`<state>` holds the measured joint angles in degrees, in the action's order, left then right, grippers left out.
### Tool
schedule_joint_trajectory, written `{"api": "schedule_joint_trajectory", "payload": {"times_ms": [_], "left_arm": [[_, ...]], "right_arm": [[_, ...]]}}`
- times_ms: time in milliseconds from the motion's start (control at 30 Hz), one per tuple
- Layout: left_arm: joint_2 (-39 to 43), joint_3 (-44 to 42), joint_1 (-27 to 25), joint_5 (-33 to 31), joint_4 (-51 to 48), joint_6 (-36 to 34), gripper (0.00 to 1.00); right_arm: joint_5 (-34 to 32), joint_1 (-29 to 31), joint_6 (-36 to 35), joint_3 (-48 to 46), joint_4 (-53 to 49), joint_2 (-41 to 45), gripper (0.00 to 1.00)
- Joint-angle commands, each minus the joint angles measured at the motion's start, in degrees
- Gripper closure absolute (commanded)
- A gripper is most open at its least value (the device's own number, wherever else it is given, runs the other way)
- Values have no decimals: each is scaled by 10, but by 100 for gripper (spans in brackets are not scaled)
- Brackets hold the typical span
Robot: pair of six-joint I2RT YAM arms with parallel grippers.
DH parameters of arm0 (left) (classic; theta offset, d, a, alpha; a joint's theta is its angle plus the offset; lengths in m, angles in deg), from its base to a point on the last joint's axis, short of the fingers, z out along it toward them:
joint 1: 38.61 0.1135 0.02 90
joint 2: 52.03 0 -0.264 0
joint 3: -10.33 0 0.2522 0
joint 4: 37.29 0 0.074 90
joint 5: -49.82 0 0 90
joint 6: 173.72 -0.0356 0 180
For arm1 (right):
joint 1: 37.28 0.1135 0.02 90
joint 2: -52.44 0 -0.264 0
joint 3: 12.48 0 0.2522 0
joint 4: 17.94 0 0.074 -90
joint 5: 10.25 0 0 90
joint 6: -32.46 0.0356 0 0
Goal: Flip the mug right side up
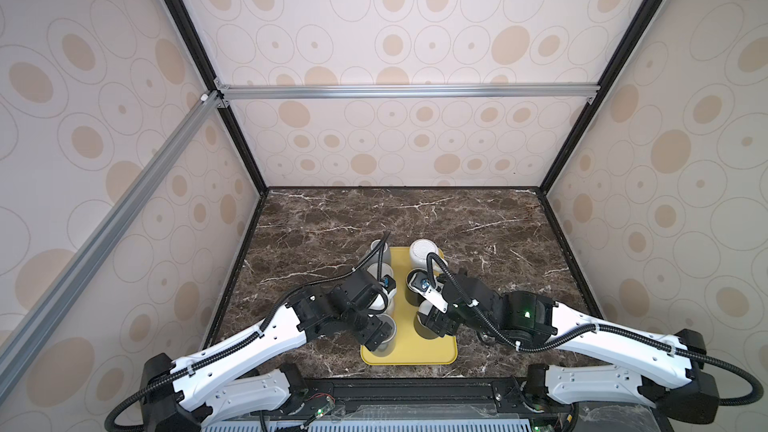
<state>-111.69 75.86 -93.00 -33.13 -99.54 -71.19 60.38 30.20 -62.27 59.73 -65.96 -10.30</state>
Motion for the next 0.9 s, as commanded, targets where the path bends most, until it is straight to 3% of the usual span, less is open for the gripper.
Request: {"api": "schedule_joint_trajectory", "payload": {"times_ms": [0, 267, 867], "left_arm": [[-5, -1, -5, 30, -3, -16, 6], [-19, -3, -5, 44, -4, -16, 4], [-116, 14, -5, -41, -14, 12, 5]], "right_arm": [[-9, 3, 3, -3, 4, 6, 8], [-20, 2, 5, -5, 3, 2, 8], [-35, 3, 7, -7, 2, 6, 8]]}}
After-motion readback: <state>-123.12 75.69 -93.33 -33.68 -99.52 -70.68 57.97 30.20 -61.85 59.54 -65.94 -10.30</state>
